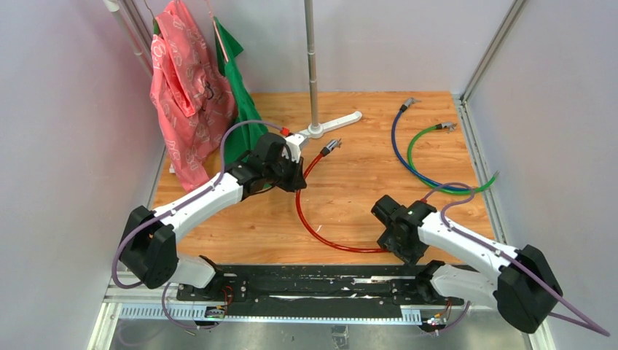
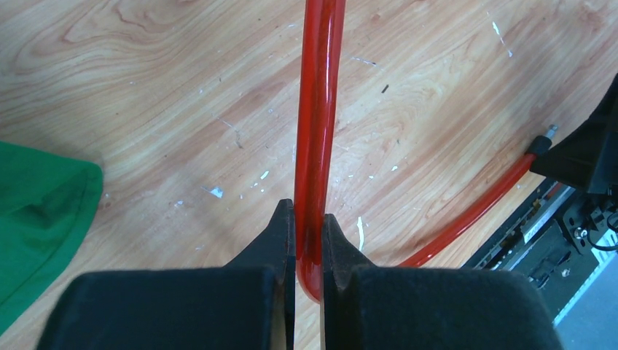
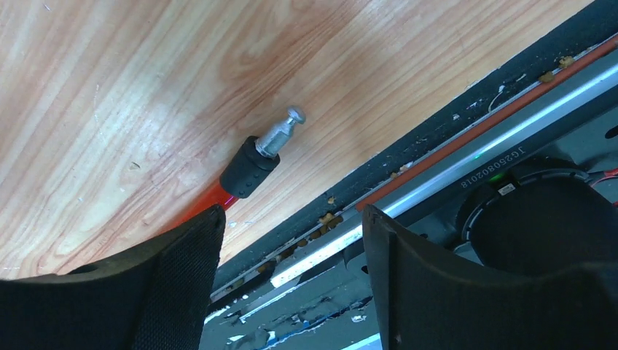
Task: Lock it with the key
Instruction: Pick up the lock from the center of the board.
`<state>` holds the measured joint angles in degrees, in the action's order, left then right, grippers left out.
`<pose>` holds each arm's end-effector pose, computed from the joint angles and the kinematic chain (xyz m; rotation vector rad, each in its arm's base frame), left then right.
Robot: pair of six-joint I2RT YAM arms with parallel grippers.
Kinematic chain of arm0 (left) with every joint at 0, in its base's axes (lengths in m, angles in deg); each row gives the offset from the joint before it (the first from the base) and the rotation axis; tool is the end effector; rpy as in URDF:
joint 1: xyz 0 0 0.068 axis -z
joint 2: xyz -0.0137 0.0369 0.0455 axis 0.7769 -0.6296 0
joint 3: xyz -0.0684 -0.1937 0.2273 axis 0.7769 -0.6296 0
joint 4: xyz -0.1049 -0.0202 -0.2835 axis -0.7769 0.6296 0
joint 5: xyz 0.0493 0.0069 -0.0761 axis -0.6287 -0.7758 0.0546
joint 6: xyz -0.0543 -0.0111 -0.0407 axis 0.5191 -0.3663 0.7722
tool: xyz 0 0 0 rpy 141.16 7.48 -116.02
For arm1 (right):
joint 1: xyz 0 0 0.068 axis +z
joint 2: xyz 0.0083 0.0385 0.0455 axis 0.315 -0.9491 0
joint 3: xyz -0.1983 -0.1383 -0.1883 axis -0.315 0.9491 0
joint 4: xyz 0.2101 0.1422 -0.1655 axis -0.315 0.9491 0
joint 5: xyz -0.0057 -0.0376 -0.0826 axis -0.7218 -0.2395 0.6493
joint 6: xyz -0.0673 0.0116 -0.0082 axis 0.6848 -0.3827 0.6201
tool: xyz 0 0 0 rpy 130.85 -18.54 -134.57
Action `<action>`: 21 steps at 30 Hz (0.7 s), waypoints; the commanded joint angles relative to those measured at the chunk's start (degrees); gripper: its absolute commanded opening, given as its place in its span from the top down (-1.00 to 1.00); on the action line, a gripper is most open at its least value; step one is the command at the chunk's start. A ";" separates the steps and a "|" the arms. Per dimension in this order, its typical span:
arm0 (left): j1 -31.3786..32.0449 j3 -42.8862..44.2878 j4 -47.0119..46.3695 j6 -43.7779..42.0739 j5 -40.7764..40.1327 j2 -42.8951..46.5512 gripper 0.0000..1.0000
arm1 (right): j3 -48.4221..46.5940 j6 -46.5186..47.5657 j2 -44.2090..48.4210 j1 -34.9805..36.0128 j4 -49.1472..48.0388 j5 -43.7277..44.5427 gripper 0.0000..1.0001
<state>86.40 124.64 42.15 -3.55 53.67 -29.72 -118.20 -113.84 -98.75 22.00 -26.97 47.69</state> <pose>0.2784 -0.2150 0.2669 0.5873 2.2817 -0.7174 0.1355 0.0997 0.1688 1.0447 2.7093 -0.0196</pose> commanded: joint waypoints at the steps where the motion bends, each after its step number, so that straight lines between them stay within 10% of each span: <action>1: -0.10 -1.07 -0.04 -1.26 1.95 1.43 1.00 | -1.22 -2.66 -3.19 -0.59 -2.08 0.97 -0.45; 21: -0.13 -1.56 2.54 -3.21 4.45 2.47 1.00 | -2.91 0.02 -11.50 -0.55 -14.40 2.60 -0.59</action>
<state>86.40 123.07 44.60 -5.65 56.90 -28.89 -121.50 -112.33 -107.30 22.00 -29.50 48.72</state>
